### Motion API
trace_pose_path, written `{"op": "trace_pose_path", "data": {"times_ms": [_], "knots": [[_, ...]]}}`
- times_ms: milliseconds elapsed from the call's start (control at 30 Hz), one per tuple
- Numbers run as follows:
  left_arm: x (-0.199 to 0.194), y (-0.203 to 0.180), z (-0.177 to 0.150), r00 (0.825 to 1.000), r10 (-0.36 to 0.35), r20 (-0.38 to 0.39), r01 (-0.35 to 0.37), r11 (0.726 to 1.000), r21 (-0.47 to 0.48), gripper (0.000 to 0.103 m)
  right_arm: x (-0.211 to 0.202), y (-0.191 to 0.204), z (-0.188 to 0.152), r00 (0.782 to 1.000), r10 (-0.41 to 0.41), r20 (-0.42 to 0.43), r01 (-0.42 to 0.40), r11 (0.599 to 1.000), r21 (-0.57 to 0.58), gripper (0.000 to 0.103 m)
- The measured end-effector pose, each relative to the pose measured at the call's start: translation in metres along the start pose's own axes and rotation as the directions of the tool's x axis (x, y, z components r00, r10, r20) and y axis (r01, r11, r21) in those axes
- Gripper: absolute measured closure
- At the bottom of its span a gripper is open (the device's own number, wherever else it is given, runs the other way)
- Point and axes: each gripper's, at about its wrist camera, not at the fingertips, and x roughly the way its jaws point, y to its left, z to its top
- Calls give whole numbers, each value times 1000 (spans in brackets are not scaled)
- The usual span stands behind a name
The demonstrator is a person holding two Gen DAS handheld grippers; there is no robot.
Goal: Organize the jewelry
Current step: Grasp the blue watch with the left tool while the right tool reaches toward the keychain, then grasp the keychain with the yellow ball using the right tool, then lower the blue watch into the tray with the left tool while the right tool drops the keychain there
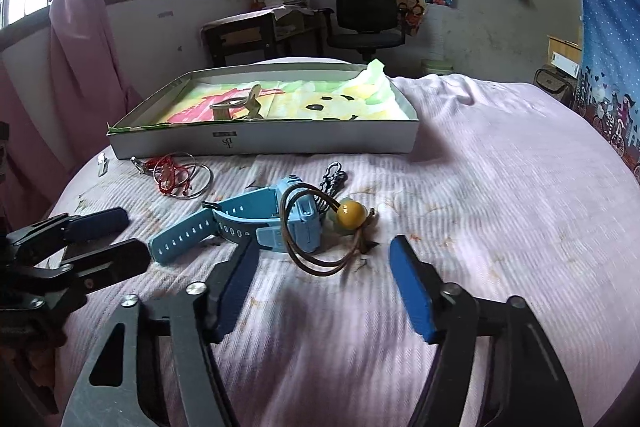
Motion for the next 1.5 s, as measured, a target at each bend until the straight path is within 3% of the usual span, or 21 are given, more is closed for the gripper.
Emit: {"op": "trace_pose_path", "data": {"times_ms": [167, 233, 400, 533, 867, 1133, 1333, 1500], "knots": [[15, -2, 5, 999, -16, -43, 15, 1000, -15, 75, 0, 1, 0, 1000, 10, 0, -10, 1000, -3, 64], [19, -3, 6, 998, -11, -54, 10, 1000, -13, 97, 1, 0, 0, 1000, 10, 2, -10, 1000, -1, 71], [13, -6, 4, 1000, 8, -16, -8, 1000, 2, 99, -7, -3, 4, 999, 8, 45, -9, 1000, 16, 98], [-1, -8, 6, 999, 15, 38, -16, 1000, 14, 99, -17, -2, 9, 996, 7, 92, -8, 1000, 10, 99], [-35, 1, 19, 992, -35, 119, 41, 998, -54, 100, -34, -1, 20, 985, 27, 172, -28, 1000, 1, 99], [-56, 9, 55, 974, 24, 224, -12, 998, -54, 100, -38, -1, 39, 970, 79, 229, -82, 997, 5, 99], [-63, 31, 91, 951, 73, 300, -50, 995, -84, 100, -24, 12, 82, 945, 153, 289, -156, 988, -12, 99], [-55, 54, 111, 934, 126, 333, -88, 988, -128, 100, 0, 32, 114, 936, 187, 297, -178, 982, -56, 99]]}}
